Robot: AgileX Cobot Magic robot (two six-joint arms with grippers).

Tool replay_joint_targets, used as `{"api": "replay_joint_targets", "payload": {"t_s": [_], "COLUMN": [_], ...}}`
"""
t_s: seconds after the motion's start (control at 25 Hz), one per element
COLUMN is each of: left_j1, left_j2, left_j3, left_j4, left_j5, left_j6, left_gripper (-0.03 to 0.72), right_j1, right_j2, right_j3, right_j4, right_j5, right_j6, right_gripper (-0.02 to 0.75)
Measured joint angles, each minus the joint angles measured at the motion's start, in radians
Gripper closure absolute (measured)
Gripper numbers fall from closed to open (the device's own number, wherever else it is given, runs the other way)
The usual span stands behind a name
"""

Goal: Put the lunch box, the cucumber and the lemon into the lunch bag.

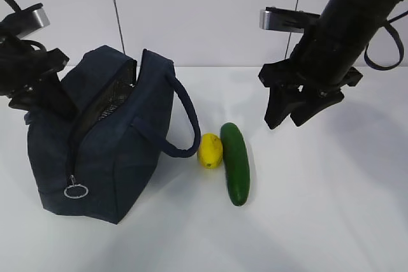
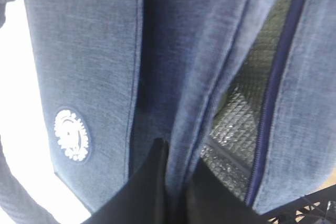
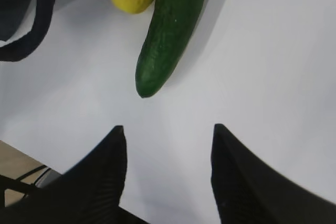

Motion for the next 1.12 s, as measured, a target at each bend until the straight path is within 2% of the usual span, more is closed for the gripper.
{"api": "replay_joint_targets", "payload": {"t_s": [0.24,0.44,0.56,0.72,0.92,1.12], "left_j1": [0.0,0.0,0.0,0.007,0.029,0.04], "left_j2": [0.0,0.0,0.0,0.0,0.0,0.0], "left_j3": [0.0,0.0,0.0,-0.002,-0.004,-0.004], "left_j4": [0.021,0.033,0.051,0.093,0.102,0.11], "left_j5": [0.014,0.016,0.017,0.017,0.019,0.021], "left_j6": [-0.02,-0.034,-0.053,-0.083,-0.089,-0.089], "left_gripper": [0.68,0.68,0.68,0.68,0.68,0.68], "right_j1": [0.017,0.099,0.11,0.111,0.119,0.125], "right_j2": [0.002,0.04,0.078,0.15,0.195,0.226], "right_j3": [0.0,0.0,0.0,0.0,0.0,-0.002], "right_j4": [-0.001,-0.142,-0.173,-0.173,-0.103,-0.094], "right_j5": [-0.091,-0.174,-0.197,-0.203,-0.256,-0.321], "right_j6": [0.089,0.272,0.319,0.335,0.339,0.339], "right_gripper": [0.363,0.363,0.363,0.363,0.363,0.363]}}
